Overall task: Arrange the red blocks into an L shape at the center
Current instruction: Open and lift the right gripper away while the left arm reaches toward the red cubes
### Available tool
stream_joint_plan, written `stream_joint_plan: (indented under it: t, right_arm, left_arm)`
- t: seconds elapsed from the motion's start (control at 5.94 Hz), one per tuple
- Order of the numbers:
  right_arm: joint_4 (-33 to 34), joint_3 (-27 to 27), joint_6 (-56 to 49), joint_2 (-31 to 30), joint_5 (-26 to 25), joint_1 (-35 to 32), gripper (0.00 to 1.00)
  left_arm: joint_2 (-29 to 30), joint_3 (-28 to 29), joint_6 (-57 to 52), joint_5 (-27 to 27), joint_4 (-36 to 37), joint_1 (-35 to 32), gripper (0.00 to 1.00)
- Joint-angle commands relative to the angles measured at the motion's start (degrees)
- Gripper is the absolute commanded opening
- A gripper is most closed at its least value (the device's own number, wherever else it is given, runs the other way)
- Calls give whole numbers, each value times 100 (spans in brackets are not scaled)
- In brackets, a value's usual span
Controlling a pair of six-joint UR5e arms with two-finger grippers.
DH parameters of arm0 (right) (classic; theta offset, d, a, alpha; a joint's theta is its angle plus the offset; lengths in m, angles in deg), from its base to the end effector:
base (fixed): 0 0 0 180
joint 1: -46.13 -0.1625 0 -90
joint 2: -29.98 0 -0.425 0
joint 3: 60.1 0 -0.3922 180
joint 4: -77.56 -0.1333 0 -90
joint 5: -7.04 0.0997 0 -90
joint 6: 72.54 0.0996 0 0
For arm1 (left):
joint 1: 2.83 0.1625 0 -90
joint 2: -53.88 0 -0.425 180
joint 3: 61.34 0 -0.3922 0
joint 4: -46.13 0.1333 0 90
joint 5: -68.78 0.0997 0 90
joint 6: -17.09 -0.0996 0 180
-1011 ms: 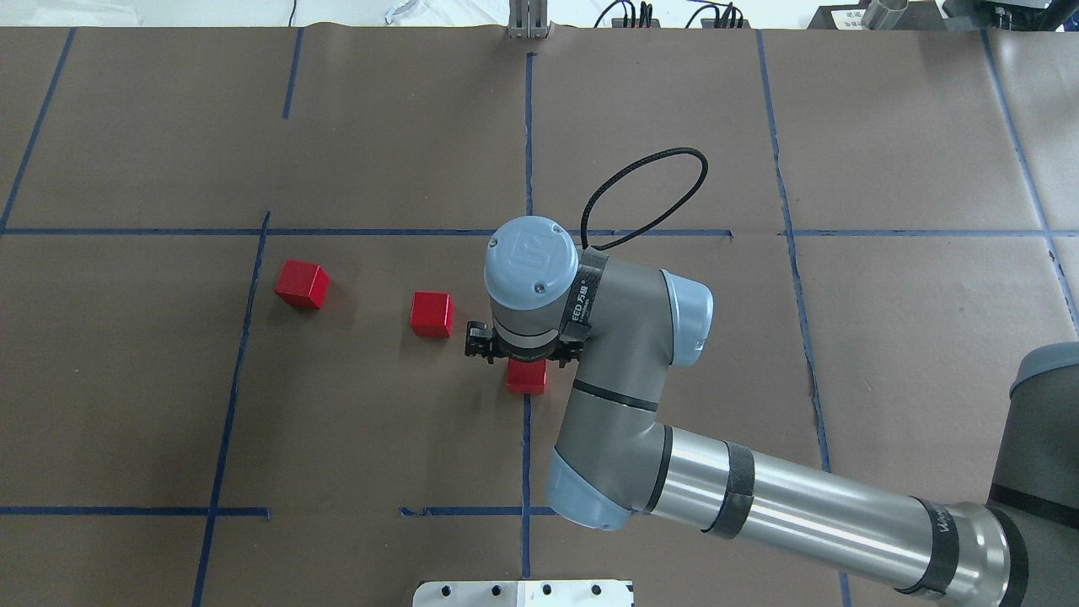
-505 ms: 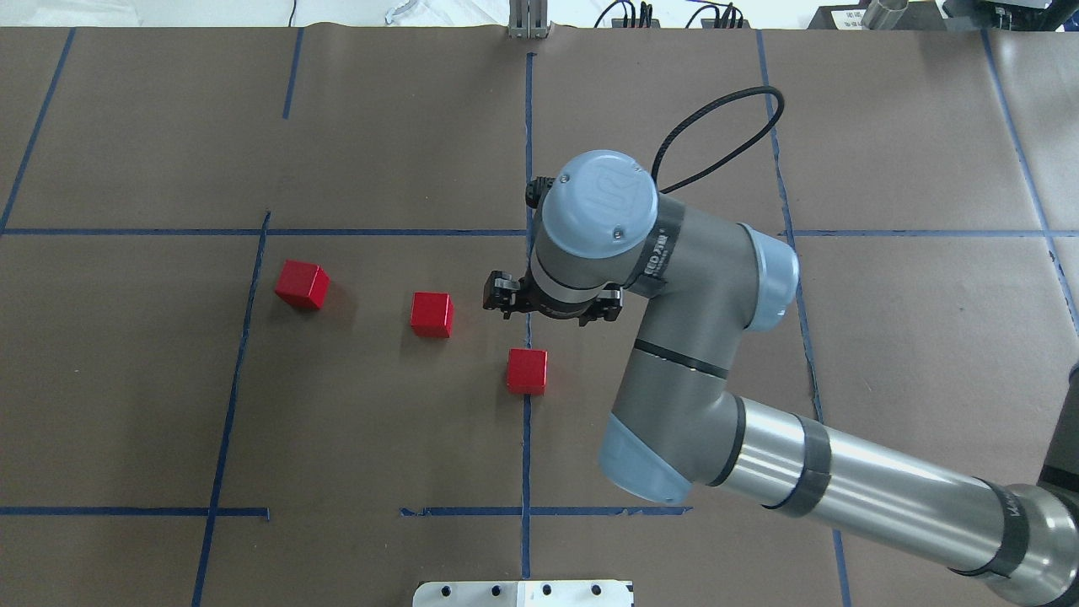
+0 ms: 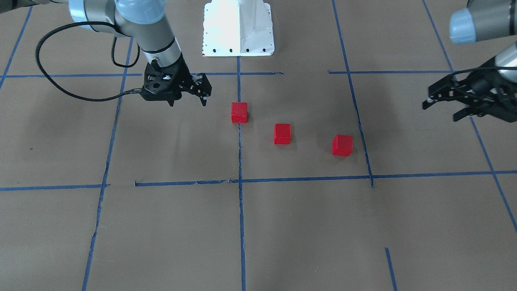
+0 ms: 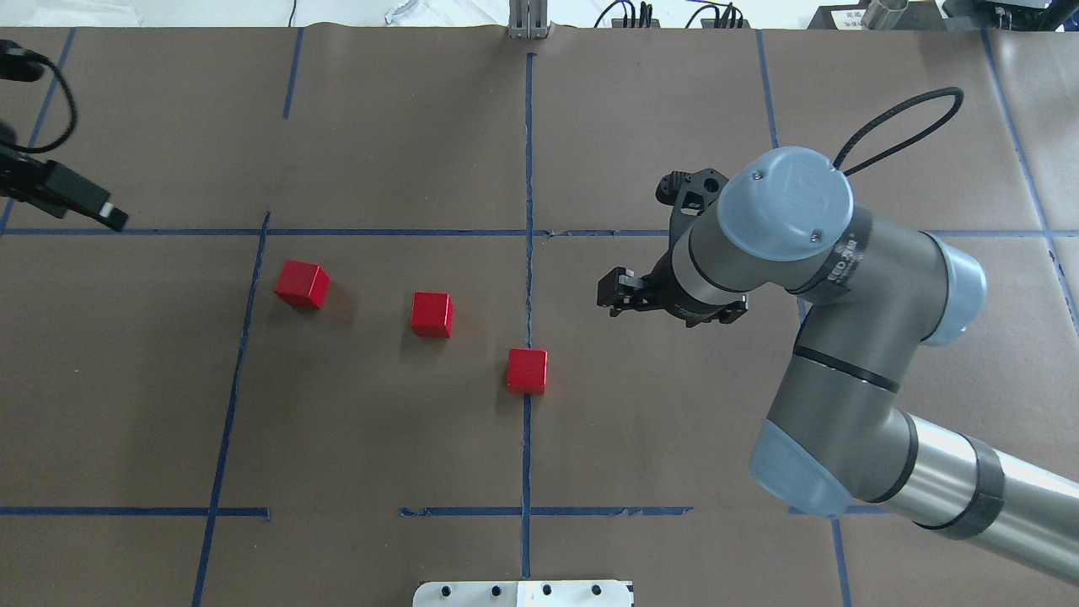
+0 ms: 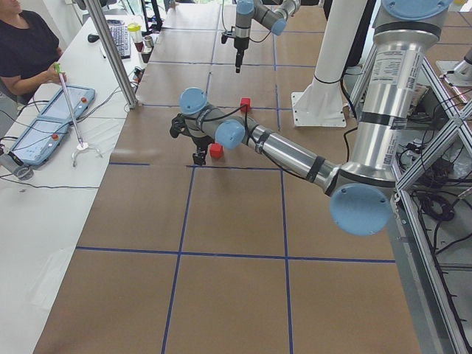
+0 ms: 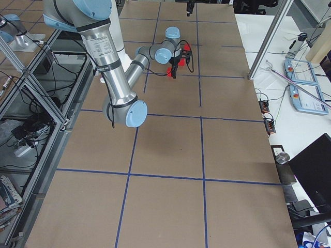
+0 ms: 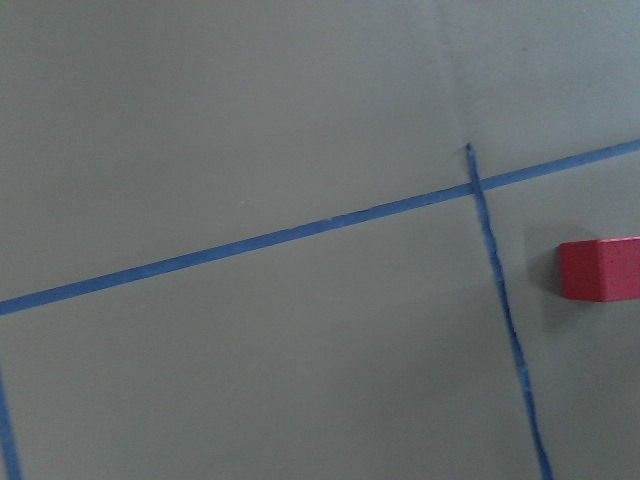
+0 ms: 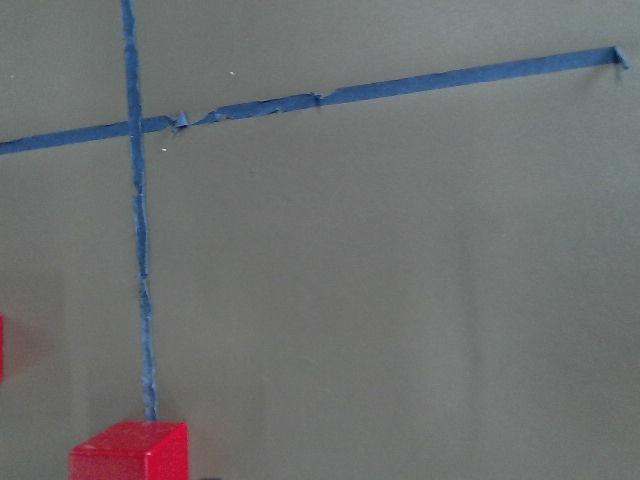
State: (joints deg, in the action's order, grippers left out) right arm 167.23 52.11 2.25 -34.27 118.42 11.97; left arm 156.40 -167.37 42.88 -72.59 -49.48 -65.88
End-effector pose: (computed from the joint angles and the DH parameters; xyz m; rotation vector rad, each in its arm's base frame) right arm -0.4278 -0.4075 0.2413 0.0291 -0.9031 0.1508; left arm 0.2016 -0.5190 0.3854 0.1115 1.0258 0.2855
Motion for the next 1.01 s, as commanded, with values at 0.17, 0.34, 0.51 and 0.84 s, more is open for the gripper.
stream_joint_plan:
  t: [0.17, 0.34, 0.51, 0.84]
  right_arm:
    - [-2, 302, -165, -649, 174, -205, 100]
    - [-2, 302, -175, -737, 130, -197, 100]
    - [-2, 311, -184, -782, 121, -197, 100]
    - [-2, 415, -167, -808, 129, -197, 100]
  left_arm:
    - [1382, 116, 2530, 1351, -10, 2015, 100]
    - [1794, 300, 2676, 2010, 68, 2425, 100]
    - [1937, 772, 3051, 2052, 8, 2568, 100]
    - [2359, 1424, 4037, 2332, -1, 2622, 100]
